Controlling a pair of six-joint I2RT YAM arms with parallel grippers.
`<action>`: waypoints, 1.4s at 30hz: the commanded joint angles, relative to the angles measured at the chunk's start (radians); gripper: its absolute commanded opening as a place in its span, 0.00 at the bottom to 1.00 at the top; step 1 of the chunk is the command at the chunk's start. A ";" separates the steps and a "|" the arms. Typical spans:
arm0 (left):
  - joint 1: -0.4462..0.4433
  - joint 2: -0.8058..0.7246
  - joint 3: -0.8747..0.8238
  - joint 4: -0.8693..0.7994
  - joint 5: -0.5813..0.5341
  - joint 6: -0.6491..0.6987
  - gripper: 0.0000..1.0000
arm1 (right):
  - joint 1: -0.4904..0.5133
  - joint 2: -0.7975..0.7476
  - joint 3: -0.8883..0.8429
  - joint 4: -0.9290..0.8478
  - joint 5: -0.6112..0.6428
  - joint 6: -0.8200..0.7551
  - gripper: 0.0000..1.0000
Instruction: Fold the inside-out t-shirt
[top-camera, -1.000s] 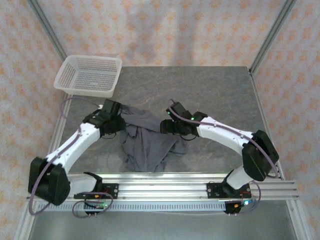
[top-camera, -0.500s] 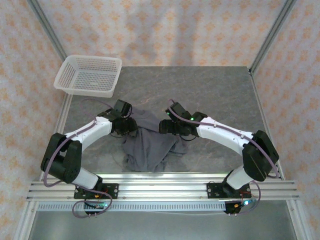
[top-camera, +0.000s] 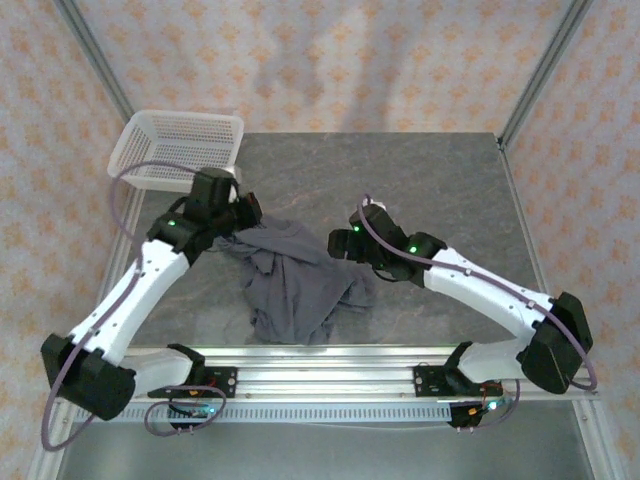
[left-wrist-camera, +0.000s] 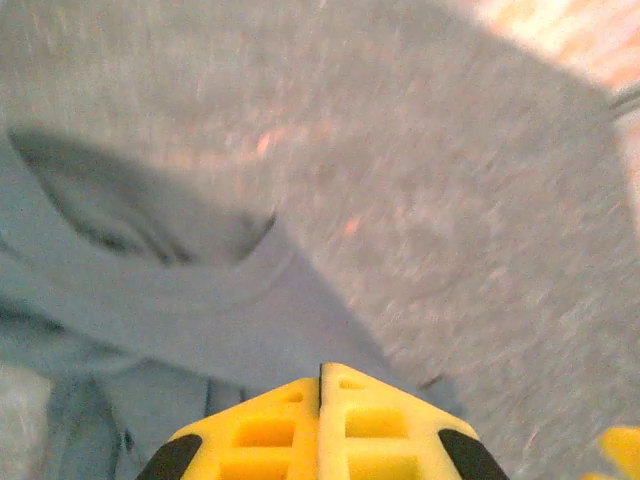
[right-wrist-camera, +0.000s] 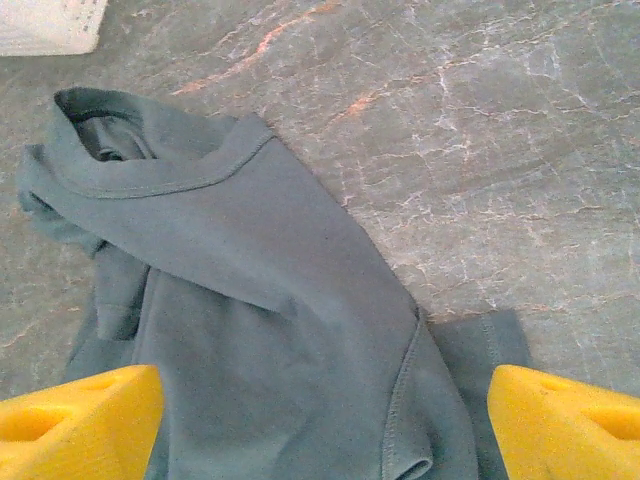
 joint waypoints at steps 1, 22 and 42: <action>-0.008 0.063 0.004 -0.174 -0.127 0.044 0.19 | 0.009 0.023 -0.025 0.034 0.033 0.023 0.85; -0.083 0.363 -0.256 0.117 -0.020 -0.032 0.47 | 0.009 0.086 0.002 -0.018 0.035 0.032 0.88; -0.083 0.023 0.065 -0.209 -0.172 0.000 0.00 | 0.317 0.248 0.127 0.130 0.111 -0.154 0.90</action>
